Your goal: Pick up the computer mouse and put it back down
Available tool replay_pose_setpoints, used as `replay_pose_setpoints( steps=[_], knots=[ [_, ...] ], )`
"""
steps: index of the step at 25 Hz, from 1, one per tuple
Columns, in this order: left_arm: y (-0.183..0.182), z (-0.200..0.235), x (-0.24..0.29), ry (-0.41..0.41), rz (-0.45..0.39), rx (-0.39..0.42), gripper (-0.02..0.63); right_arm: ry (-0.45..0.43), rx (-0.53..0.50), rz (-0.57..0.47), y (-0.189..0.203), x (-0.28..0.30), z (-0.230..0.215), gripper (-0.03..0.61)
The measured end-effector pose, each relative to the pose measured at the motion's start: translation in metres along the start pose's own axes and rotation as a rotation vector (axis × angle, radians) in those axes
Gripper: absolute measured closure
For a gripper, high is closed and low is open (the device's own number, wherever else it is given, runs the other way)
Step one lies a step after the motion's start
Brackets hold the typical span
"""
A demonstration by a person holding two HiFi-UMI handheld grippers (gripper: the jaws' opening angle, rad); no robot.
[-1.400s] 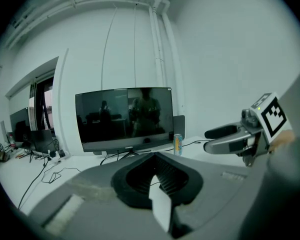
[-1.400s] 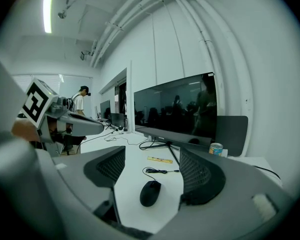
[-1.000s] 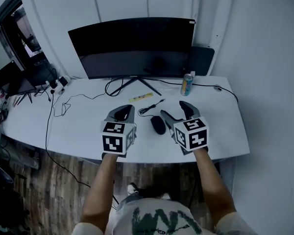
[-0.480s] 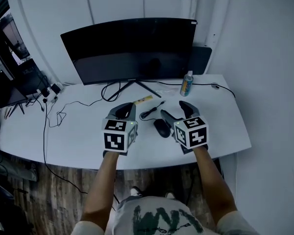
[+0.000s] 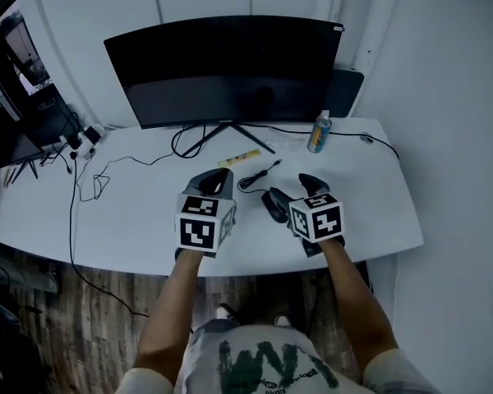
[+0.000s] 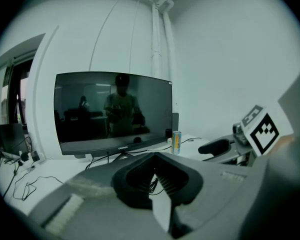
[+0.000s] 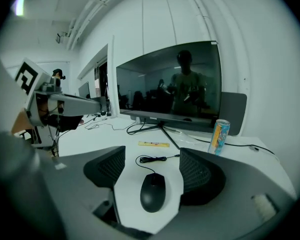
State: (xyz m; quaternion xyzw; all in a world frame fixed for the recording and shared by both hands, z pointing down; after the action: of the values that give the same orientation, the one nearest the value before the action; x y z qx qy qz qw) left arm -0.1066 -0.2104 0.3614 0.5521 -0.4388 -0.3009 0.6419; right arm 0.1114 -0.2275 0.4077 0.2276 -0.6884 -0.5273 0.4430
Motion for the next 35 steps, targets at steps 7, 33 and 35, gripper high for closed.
replay_pose_setpoints(
  steps=[7,33,35],
  knots=[
    [0.012,-0.004,0.004,0.011,0.02,0.0,0.609,-0.013,0.016,0.09,0.03,0.02,-0.001,0.247],
    [0.049,0.033,0.03,0.035,0.071,-0.023,0.609,0.033,0.037,0.388,0.109,0.088,-0.011,0.175],
    [0.049,0.035,0.031,0.04,0.078,-0.021,0.609,0.042,0.033,0.403,0.11,0.091,-0.012,0.175]
  ],
)
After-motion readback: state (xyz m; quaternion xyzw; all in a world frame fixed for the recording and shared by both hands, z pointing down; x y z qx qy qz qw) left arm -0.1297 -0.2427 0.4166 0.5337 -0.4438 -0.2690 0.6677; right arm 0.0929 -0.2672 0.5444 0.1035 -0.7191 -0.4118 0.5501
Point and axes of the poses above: the fingertips, and each gripper's own axes: x forward along the fingers, z to its left, y out of its underside, the point moved 10 cm from there along -x, backward along the fingers, and after that the axes turned 7 degrees about -z, right-handed, at the moved point
